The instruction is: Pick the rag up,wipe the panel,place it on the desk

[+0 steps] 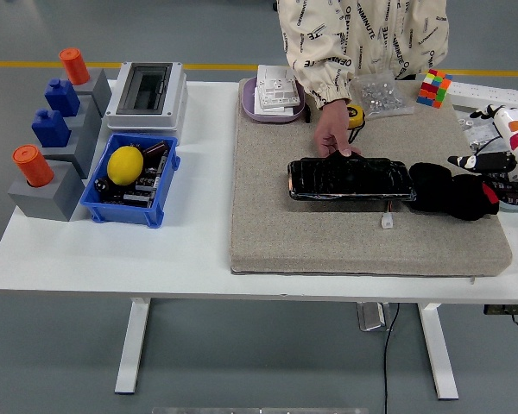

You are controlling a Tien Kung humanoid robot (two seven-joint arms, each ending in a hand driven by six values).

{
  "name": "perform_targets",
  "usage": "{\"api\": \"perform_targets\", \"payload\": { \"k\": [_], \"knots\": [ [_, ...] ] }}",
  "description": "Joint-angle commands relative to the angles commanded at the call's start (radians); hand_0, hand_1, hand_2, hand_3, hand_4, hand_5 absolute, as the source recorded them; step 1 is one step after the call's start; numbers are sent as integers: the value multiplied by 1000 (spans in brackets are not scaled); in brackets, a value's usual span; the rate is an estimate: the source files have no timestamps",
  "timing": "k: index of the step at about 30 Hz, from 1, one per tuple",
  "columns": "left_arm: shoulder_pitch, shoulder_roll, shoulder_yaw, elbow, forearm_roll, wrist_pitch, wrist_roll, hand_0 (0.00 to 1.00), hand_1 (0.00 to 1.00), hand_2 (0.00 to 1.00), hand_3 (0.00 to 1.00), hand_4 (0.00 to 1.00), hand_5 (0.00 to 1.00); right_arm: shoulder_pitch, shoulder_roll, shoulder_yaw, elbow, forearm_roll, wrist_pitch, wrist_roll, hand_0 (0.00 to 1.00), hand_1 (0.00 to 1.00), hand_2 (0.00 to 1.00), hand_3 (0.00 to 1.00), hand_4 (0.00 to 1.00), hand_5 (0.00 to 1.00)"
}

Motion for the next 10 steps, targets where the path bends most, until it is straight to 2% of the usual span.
{"api": "perform_targets", "payload": {
  "k": [4, 10],
  "knots": [
    [-1, -1, -1, 0, 0, 0, 0, 725, 716, 767, 626, 693, 582, -2, -2, 8, 10, -5, 22, -14, 729, 688, 761, 776, 998, 519],
    [-3, -1, -3, 0, 1, 0, 0, 725, 716, 767, 626, 693, 582, -8, 1, 39, 21, -8, 29, -21, 729, 688, 761, 776, 998, 519]
  ]
}}
